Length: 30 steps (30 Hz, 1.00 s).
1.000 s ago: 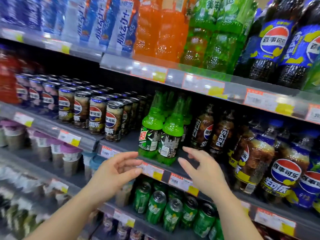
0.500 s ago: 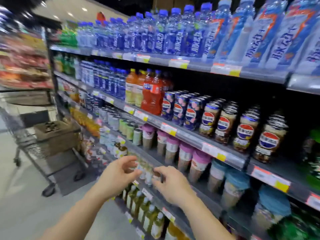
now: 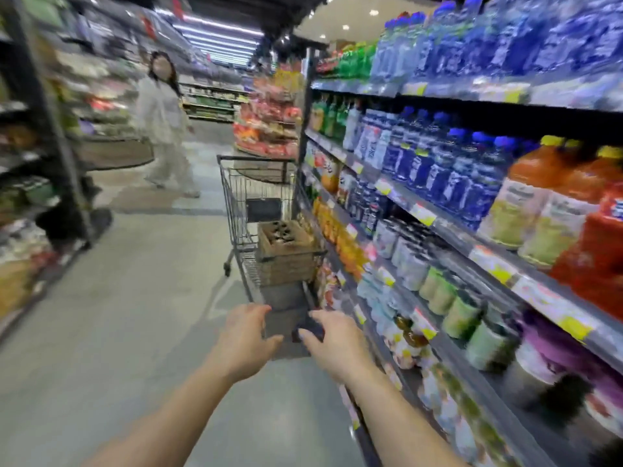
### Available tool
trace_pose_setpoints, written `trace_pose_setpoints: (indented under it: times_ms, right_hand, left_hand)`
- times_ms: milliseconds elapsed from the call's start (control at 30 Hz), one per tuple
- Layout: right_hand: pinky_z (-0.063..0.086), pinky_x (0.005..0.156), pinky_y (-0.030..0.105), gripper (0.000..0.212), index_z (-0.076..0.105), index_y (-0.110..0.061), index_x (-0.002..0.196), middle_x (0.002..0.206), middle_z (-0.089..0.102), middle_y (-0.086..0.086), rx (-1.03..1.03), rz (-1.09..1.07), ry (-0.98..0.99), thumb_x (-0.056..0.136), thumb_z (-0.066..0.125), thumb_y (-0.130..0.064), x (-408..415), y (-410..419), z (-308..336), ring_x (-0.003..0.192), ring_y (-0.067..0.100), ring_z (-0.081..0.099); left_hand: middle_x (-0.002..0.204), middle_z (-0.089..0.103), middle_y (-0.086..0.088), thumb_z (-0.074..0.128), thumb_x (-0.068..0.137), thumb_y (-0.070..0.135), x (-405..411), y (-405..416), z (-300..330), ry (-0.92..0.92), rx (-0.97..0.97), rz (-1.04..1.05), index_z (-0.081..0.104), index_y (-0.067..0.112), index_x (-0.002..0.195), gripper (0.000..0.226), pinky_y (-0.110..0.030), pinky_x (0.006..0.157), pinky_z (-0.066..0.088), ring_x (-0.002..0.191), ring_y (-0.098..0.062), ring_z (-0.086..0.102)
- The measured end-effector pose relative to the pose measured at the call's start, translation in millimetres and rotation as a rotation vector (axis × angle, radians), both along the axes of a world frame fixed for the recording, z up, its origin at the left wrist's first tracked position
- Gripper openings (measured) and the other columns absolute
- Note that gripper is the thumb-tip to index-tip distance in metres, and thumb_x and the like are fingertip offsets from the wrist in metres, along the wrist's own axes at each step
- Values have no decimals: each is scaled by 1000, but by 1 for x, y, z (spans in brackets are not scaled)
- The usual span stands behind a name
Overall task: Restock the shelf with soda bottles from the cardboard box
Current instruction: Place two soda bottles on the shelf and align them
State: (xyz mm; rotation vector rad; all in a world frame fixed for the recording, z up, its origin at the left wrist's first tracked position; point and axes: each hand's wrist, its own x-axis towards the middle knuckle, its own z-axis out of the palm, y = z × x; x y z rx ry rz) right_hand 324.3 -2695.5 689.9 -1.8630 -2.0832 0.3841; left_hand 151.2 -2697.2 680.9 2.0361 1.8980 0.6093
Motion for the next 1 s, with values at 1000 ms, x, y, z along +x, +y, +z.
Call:
trace_pose_setpoints:
  times_ms: [1000]
  right_hand:
    - [18,119,46,60,29,-33,147,155,30,-1,-123,-266,-46,94,39,-58,-134,629,-35,145,25,20]
  left_hand:
    - [161,2,-5,45,86,61,-149,667,-35,250,-131,-96,15,30,149,76,-50,117,0,147,-27,-4]
